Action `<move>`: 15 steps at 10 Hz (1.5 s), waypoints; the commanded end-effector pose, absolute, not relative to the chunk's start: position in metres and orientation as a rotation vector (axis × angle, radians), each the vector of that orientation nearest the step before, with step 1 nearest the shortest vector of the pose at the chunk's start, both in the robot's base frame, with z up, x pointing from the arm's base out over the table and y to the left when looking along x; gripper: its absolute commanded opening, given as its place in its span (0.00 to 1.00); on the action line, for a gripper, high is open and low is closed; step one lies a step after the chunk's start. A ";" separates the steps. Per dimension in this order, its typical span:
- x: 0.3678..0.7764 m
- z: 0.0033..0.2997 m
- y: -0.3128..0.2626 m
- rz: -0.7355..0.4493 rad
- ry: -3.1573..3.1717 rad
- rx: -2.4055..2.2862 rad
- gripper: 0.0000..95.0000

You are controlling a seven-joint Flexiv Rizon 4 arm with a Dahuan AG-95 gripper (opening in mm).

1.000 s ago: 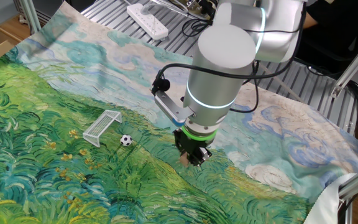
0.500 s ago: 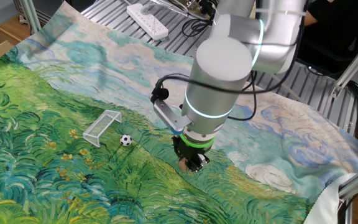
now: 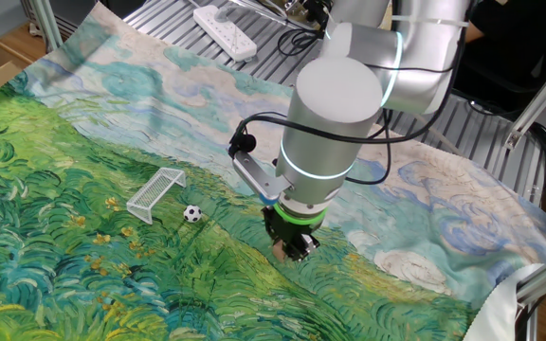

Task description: Pick up the small block on the left and move it to the right

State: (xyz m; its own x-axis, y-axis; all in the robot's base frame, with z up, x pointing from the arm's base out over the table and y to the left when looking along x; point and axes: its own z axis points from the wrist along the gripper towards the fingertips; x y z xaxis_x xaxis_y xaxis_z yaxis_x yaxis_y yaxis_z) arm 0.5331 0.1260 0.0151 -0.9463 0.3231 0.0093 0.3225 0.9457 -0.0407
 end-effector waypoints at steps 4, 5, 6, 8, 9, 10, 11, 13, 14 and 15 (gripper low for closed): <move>0.533 0.015 0.126 0.077 -3.081 -0.544 0.60; 0.533 0.015 0.126 0.076 -3.082 -0.545 0.60; 0.533 0.016 0.126 0.076 -3.082 -0.549 0.60; 0.532 0.020 0.126 0.076 -3.079 -0.558 0.60; 0.531 0.024 0.125 0.075 -3.079 -0.558 0.60; 0.528 0.033 0.124 0.077 -3.078 -0.552 0.60; 0.525 0.041 0.123 0.077 -3.076 -0.548 0.60; 0.517 0.061 0.119 0.073 -3.074 -0.540 0.60; 0.515 0.065 0.118 0.074 -3.074 -0.544 0.60; 0.513 0.070 0.117 0.070 -3.072 -0.550 0.60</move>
